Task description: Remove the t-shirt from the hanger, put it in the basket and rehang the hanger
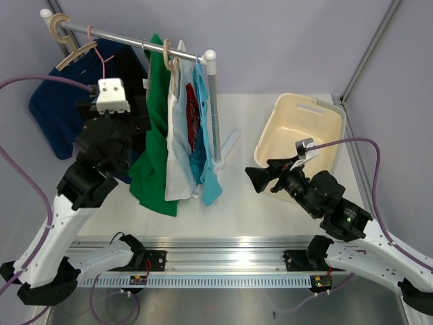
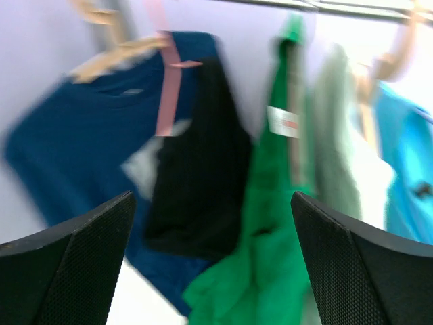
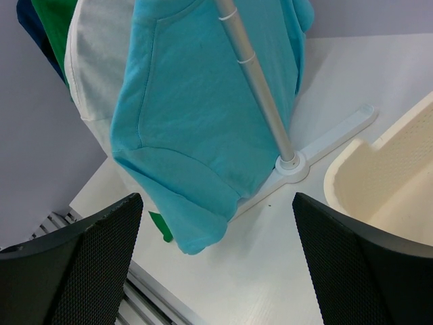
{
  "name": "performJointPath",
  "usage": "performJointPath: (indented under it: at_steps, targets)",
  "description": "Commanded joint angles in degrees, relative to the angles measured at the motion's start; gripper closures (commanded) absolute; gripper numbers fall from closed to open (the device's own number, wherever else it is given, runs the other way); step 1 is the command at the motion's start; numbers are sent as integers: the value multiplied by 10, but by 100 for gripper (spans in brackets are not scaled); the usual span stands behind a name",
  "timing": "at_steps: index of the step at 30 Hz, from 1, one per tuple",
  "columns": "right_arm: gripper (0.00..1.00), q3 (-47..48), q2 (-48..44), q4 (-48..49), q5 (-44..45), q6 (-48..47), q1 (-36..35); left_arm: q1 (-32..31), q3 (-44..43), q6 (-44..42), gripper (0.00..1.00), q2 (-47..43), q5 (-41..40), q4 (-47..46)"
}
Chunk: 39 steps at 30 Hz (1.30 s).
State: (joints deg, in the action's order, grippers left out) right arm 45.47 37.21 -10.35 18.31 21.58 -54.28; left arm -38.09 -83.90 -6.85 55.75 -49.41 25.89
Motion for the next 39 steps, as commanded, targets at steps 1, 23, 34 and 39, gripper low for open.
performJointPath:
  at_steps: [1, 23, 34, 39]
  targets:
    - [0, 27, 2, 6, -11, -8, -6, 6, -23, 53, 1, 20, 129, 24]
    - [0, 43, 25, -28, 24, -10, -6, 39, -141, 35, 2, 105, 39, 38]
    - [1, 49, 32, -38, 24, -5, -5, 286, -119, 150, 9, 151, 291, 76]
    - [0, 53, 36, -43, 13, 0, -6, 337, -95, 152, 15, 175, 326, 76]
